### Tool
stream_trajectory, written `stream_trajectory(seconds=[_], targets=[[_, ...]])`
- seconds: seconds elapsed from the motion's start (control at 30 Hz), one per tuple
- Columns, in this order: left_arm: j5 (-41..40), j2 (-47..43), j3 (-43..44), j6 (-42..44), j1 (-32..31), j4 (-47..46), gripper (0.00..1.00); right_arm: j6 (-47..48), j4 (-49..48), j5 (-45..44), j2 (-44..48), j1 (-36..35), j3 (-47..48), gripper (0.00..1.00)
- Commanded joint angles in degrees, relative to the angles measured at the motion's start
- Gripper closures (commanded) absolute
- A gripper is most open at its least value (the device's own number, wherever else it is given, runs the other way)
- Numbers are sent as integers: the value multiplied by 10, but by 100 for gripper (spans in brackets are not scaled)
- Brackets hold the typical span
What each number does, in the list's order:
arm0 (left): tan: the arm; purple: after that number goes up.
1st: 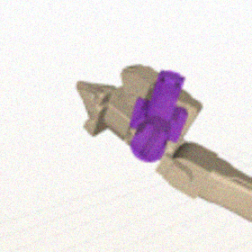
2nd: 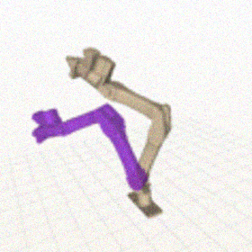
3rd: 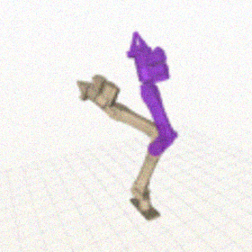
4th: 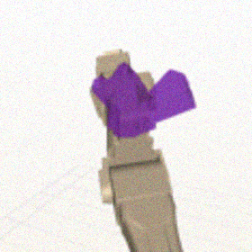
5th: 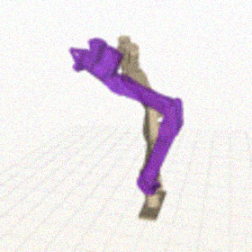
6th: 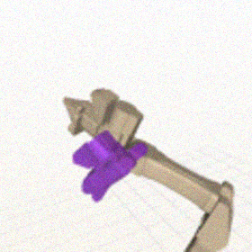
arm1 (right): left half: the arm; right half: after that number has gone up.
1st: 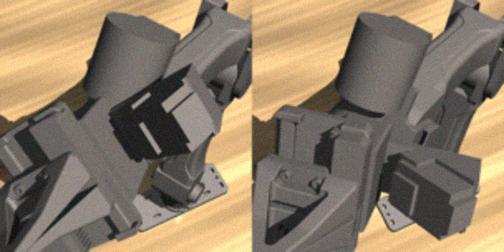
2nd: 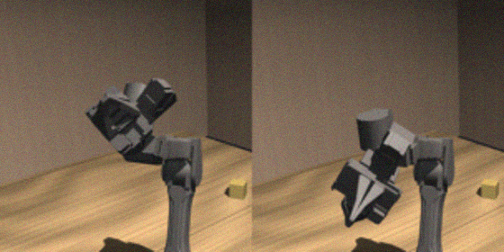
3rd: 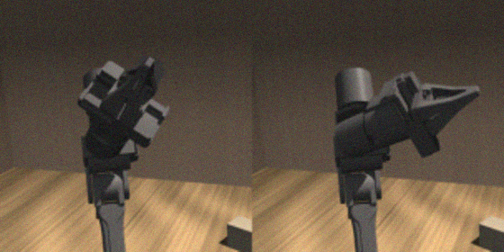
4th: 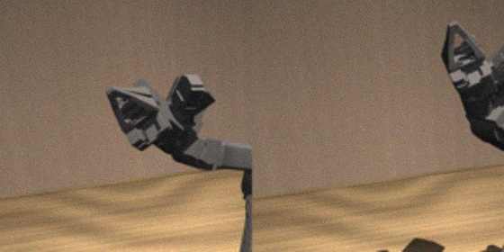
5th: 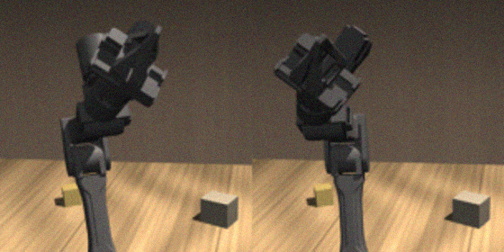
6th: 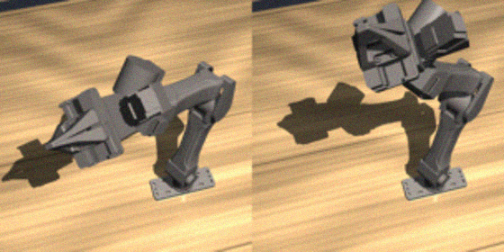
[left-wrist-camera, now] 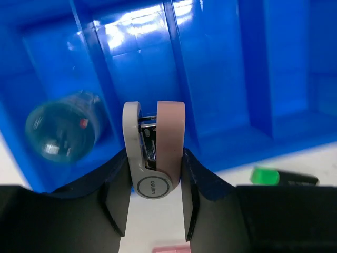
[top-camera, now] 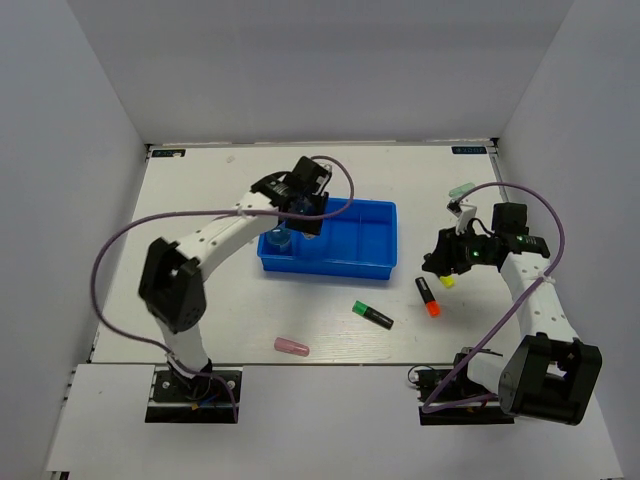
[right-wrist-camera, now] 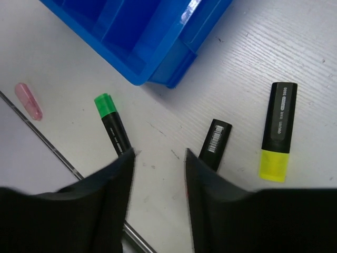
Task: Sort the stationery into containers
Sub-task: Place the stationery into the container
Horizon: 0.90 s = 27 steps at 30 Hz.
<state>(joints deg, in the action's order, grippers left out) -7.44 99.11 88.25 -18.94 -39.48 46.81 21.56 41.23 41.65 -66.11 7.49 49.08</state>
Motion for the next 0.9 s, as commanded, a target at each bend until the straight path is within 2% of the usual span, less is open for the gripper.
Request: stream_trajectory(seconds=[0.0, 0.03, 0.07, 0.2, 0.23, 0.3, 0.33, 0.53, 0.6, 0.63, 0.67, 0.73, 0.77, 0.8, 0.83, 0.87], targets=[[25, 58, 75, 25, 12, 23, 72, 11, 5, -8, 6, 0, 21, 47], [26, 69, 85, 23, 13, 28, 70, 12, 3, -11, 5, 0, 22, 42], [25, 101, 102, 23, 20, 32, 61, 12, 5, -18, 4, 0, 22, 39], [28, 136, 126, 23, 30, 36, 47, 17, 9, -17, -7, 0, 27, 36], [28, 142, 130, 25, 34, 36, 33, 19, 10, -14, -10, 0, 28, 36], [30, 151, 133, 27, 35, 36, 30, 21, 16, -14, -11, 0, 29, 36], [30, 152, 134, 27, 36, 36, 25, 23, 14, -15, -14, -1, 29, 36], [37, 120, 122, 28, 33, 34, 22, 9, 5, -31, -24, -2, 34, 37], [29, 75, 105, 36, 21, 32, 53, -46, -40, -103, -23, -2, 32, 44], [19, 60, 96, 36, 16, 36, 70, -63, -55, -163, -27, -3, 35, 52], [6, 9, 64, 43, -7, 39, 87, -100, -71, -225, -31, -3, 38, 54], [-16, -53, 32, 47, -25, 50, 87, -141, -114, -295, -71, 0, 62, 56], [-29, -77, -32, 48, -47, 50, 81, -159, -123, -325, -88, 1, 91, 56], [-32, -122, -58, 52, -66, 50, 70, -195, -118, -383, -108, 0, 133, 54], [-28, -172, -82, 51, -75, 50, 53, -204, -88, -390, -181, 1, 158, 49], [-28, -198, -169, 47, -93, 44, 34, -229, -71, -398, -209, 2, 244, 47]])
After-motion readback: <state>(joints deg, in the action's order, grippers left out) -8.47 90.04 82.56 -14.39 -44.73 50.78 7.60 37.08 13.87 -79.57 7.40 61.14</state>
